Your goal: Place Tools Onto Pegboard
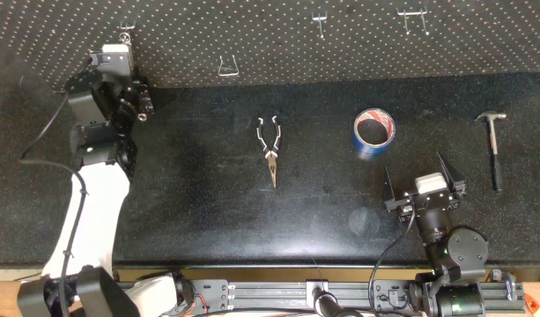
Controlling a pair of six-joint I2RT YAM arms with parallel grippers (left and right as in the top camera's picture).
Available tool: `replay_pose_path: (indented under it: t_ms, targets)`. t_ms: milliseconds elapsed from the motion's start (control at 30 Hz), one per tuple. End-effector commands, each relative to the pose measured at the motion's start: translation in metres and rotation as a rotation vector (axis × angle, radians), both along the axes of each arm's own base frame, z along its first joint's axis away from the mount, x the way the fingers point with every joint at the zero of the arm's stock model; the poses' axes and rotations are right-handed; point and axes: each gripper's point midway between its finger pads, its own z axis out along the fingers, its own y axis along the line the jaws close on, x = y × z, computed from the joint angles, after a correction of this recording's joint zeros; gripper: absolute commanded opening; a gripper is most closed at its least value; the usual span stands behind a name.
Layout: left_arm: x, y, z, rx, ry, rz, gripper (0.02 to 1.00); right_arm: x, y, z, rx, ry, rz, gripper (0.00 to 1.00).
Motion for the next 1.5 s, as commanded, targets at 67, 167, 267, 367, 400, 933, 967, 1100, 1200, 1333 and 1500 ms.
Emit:
replay_pose_path:
  t_ms: [67,167,267,367,400,933,967,1100,1200,1333,1500]
  targets:
    - [0.026,0.003,0.017,-0.002,-0.065,-0.005,0.104,0.0,-0.002,-0.002,0.017,0.004,-0.013,0.976]
    - [0.031,0.004,0.019,0.001,-0.076,-0.005,0.869,0.0,-0.002,-0.002,0.017,0.004,-0.013,0.976]
    - [0.021,0.004,0.027,0.002,-0.066,0.003,0.996,0.0,-0.002,-0.002,0.017,0.004,-0.013,0.976]
    - [-0.016,0.002,0.039,0.001,0.001,0.031,0.996,0.0,-0.002,-0.002,0.017,0.004,-0.013,0.976]
    - [-0.033,-0.002,0.049,-0.003,0.011,0.03,0.996,0.0,-0.002,-0.002,0.017,0.004,-0.013,0.976]
    - [-0.123,-0.121,-0.034,-0.254,0.493,0.107,0.998,0.0,-0.002,-0.002,0.018,0.004,-0.014,0.976]
    - [-0.129,-0.157,-0.063,-0.278,0.626,0.108,0.998,0.0,-0.002,-0.002,0.017,0.004,-0.013,0.976]
    - [-0.132,-0.21,-0.091,-0.203,0.832,0.088,0.996,0.0,-0.002,-0.002,0.017,0.004,-0.013,0.976]
    - [-0.121,-0.23,-0.098,-0.244,0.906,0.148,0.996,0.0,-0.002,-0.002,0.018,0.004,-0.013,0.976]
    - [-0.109,-0.242,-0.115,-0.32,0.935,0.242,0.996,0.0,-0.002,-0.002,0.017,0.004,-0.013,0.976]
    - [-0.093,-0.257,-0.134,-0.276,0.926,0.107,0.996,0.0,-0.002,-0.002,0.017,0.004,-0.013,0.976]
